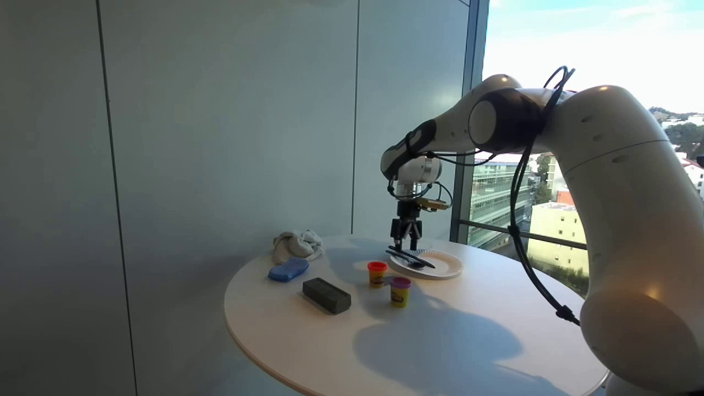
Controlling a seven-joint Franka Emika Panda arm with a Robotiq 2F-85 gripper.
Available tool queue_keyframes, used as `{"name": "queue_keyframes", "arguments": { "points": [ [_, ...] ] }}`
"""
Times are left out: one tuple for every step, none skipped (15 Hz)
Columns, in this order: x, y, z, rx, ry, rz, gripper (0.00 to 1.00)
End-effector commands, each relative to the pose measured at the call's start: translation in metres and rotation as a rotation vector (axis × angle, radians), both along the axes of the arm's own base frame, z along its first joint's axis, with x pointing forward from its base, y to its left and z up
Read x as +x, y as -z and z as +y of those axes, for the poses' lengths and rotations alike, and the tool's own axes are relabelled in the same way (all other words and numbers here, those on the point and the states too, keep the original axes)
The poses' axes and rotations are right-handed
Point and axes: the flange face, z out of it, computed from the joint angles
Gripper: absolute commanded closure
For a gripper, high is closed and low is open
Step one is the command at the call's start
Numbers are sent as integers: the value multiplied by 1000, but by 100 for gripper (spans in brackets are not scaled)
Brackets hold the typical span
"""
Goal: Take all the things off of the plate
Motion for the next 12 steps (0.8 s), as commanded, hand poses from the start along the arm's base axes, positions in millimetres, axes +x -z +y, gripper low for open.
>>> {"name": "queue_keyframes", "arguments": {
  "points": [
    [3, -2, 10, -12, 13, 24, 0],
    [3, -1, 13, -19, 13, 29, 0],
    [3, 0, 16, -23, 13, 34, 0],
    [4, 1, 18, -37, 18, 36, 0],
    [5, 2, 20, -50, 21, 32, 0],
    [6, 4, 21, -61, 23, 33, 0],
    [6, 5, 22, -70, 20, 29, 0],
    [7, 7, 22, -69, 19, 23, 0],
    [7, 9, 23, -69, 18, 19, 0],
    [8, 10, 22, -70, 17, 16, 0],
    [8, 11, 22, -78, 12, 3, 0],
    [9, 11, 21, -82, 12, -11, 0]
  ]
}}
